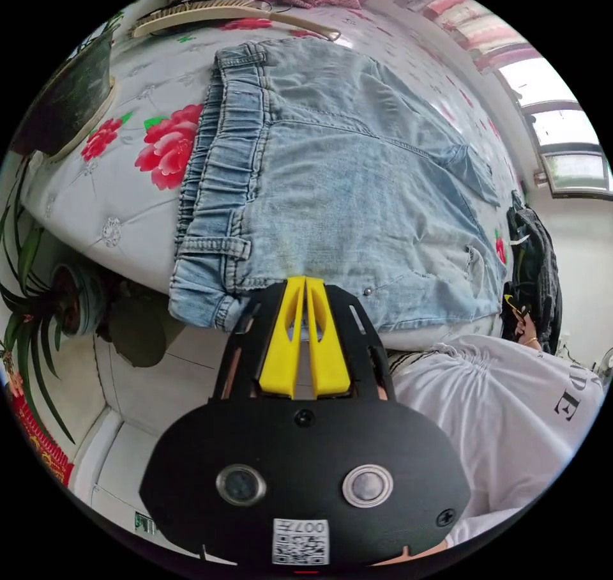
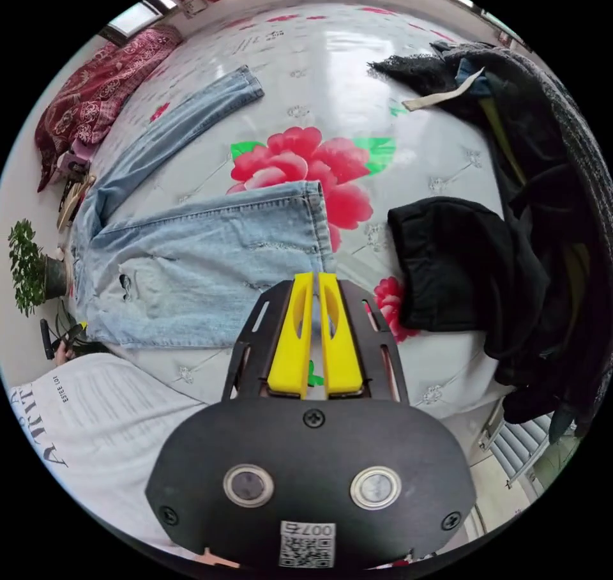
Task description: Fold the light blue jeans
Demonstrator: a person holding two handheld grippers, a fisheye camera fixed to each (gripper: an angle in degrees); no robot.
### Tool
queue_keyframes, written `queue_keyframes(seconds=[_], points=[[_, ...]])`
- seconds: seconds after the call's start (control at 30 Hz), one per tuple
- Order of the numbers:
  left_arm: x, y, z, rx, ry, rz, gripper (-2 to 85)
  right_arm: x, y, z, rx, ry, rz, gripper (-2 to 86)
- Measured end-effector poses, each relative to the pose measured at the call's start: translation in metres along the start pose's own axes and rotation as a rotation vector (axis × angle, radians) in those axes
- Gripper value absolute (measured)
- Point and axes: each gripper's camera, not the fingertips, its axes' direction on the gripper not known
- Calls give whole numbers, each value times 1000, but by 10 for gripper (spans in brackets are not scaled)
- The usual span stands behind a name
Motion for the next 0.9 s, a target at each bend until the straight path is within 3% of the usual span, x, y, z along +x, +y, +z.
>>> queue_keyframes(seconds=[0.23, 0.57, 0.77, 0.83, 0.9], points=[[2, -28, -74, 253, 125, 38, -5, -35, -91, -42, 204, -127, -44, 50], [53, -106, 9, 37, -173, 101, -9, -81, -220, 41, 27, -132, 69, 64], [56, -103, 7, -74, -118, 232, -9, -104, -214, 27, 48, 205, -217, 21], [48, -108, 2, -148, 28, 255, -8, -88, -210, 12, 97, 338, -212, 21], [44, -112, -8, -126, 143, 271, -4, -64, -208, 5, 107, 332, -152, 27]])
